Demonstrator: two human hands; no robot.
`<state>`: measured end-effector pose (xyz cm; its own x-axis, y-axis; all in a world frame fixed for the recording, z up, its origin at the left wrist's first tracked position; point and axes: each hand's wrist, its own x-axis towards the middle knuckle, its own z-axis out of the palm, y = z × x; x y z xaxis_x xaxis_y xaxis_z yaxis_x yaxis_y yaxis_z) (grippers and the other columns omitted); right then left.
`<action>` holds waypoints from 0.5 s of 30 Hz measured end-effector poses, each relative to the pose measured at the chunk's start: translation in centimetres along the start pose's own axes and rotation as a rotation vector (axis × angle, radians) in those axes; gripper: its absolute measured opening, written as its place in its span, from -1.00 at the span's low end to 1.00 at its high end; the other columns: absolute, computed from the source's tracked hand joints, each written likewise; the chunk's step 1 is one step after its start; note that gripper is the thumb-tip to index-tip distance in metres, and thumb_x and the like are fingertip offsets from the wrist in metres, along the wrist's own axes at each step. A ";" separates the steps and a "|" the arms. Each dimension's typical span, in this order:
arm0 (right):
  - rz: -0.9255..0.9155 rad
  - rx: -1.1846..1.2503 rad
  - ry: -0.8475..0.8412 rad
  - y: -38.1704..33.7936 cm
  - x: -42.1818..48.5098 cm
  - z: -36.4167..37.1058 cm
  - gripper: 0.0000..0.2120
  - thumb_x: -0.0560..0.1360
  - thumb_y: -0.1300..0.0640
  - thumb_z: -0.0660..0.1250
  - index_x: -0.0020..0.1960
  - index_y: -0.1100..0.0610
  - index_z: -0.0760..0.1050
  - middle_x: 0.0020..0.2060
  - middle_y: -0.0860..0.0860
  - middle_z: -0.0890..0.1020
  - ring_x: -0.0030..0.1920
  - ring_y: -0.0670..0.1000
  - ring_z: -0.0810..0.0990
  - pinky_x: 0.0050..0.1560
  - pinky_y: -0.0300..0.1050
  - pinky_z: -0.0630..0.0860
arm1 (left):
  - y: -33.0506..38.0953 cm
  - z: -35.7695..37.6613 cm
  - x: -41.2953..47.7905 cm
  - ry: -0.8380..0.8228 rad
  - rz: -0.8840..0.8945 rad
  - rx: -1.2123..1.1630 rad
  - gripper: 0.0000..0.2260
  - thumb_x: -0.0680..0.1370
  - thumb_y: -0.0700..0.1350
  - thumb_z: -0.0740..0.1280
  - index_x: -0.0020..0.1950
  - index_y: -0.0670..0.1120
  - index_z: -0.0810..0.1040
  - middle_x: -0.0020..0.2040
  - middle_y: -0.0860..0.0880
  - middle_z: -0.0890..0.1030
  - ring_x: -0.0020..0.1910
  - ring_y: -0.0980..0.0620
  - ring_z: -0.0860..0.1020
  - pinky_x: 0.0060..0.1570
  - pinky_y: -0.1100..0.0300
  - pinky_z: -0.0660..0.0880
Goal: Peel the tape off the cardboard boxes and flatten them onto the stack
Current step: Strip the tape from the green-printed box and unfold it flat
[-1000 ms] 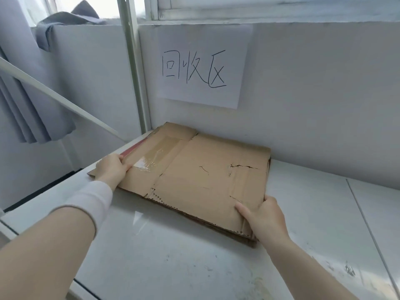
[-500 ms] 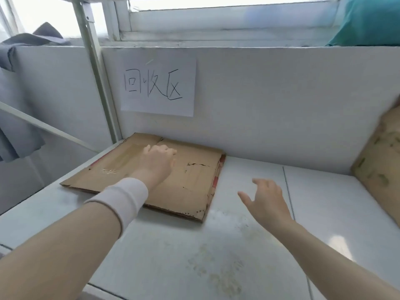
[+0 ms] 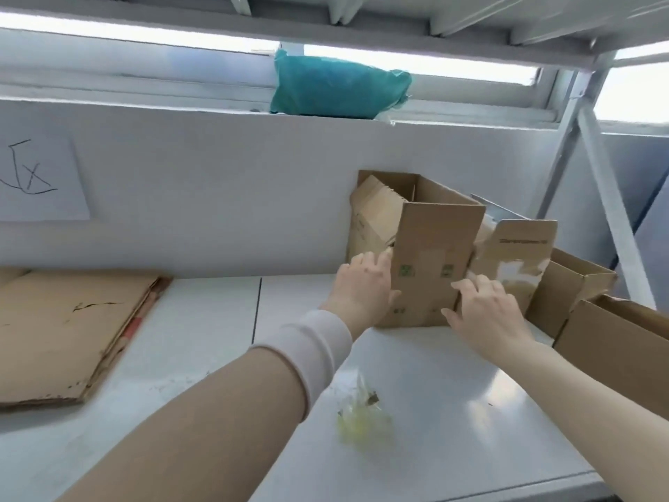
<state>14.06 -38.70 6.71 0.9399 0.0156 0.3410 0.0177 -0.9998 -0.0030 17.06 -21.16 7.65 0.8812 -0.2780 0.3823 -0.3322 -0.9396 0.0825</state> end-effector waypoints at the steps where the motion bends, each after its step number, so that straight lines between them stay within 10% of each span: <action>1: 0.016 -0.020 -0.011 1.1 0.4 0.1 -0.53 0.54 -0.07 0.18 0.36 0.14 0.29 0.23 0.11 0.41 0.24 0.13 0.37 0.15 -0.05 0.36 | 1.1 0.2 1.0 0.014 -0.024 -0.066 -0.36 0.57 0.07 0.19 0.52 -0.13 -0.03 0.37 -0.15 0.32 0.35 -0.12 0.31 0.25 0.03 0.32; 7: 0.014 0.046 -0.021 4.3 3.4 2.0 -0.54 0.54 -0.05 0.19 0.35 0.17 0.30 0.22 0.13 0.41 0.24 0.14 0.38 0.15 -0.04 0.37 | 2.7 1.2 7.8 0.099 -0.273 -0.716 -0.37 0.54 0.00 0.28 0.50 -0.05 0.02 0.42 -0.15 0.21 0.36 -0.12 0.30 0.35 0.02 0.29; 10: 0.025 0.165 -0.014 4.6 4.7 3.2 -0.51 0.54 -0.02 0.21 0.38 0.19 0.26 0.25 0.14 0.40 0.26 0.16 0.38 0.20 -0.01 0.38 | 2.2 1.9 9.9 0.148 -0.348 -0.850 -0.70 0.54 -0.01 0.29 0.21 -0.11 0.39 0.23 -0.12 0.36 0.10 -0.08 0.46 0.13 0.11 0.43; 15: 0.112 0.411 -0.001 4.1 5.7 4.0 -0.36 0.53 -0.03 0.23 0.48 0.21 0.08 0.32 0.14 0.34 0.34 0.10 0.33 0.28 -0.09 0.29 | 1.3 1.8 9.5 0.217 -0.317 -1.043 -0.87 0.52 -0.13 0.32 -0.14 -0.09 0.38 0.02 -0.17 0.59 0.02 -0.16 0.56 0.02 0.02 0.52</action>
<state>20.89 -42.66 4.88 0.9441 -0.0931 0.3162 0.0492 -0.9088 -0.4144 25.64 -25.40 9.73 0.9327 0.0820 0.3512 -0.3120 -0.3049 0.8998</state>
